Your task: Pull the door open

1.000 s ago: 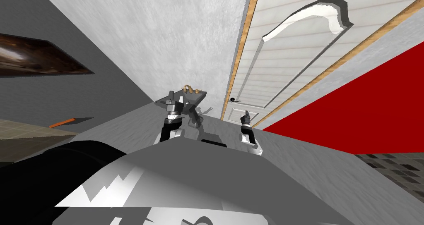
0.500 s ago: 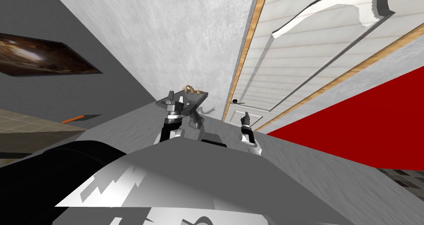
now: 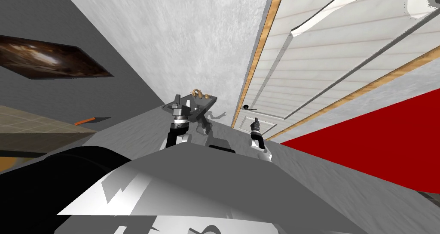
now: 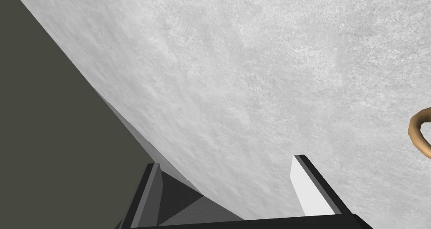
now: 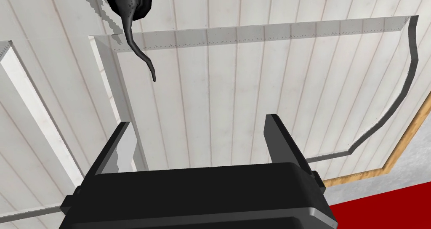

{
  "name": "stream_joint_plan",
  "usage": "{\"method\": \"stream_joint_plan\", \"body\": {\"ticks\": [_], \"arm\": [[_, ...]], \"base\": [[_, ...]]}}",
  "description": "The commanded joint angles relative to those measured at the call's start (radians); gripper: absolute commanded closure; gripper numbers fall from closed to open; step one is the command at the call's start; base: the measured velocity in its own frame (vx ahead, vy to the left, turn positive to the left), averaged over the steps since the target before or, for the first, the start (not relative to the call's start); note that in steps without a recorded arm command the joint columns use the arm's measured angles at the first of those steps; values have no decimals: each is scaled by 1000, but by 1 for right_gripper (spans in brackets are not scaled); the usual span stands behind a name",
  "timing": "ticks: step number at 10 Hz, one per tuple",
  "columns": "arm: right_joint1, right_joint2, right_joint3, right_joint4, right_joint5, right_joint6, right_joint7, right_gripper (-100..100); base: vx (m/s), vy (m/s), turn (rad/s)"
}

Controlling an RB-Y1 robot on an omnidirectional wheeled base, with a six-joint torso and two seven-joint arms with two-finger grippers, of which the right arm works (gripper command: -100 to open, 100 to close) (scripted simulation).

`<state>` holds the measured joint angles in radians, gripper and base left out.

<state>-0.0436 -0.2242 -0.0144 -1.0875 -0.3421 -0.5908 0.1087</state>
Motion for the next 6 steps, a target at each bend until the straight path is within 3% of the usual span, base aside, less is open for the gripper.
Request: {"method": "stream_joint_plan", "body": {"ticks": [1, 4, 6], "arm": [[-20, -6, -1, 50, -10, -13, 4, -100], [-53, -17, -4, 132, -36, -29, 21, -100], [-63, -21, -5, 160, -44, -33, 26, -100]], "base": [[56, 0, 48], [91, -1, 82], [59, -11, 29]]}}
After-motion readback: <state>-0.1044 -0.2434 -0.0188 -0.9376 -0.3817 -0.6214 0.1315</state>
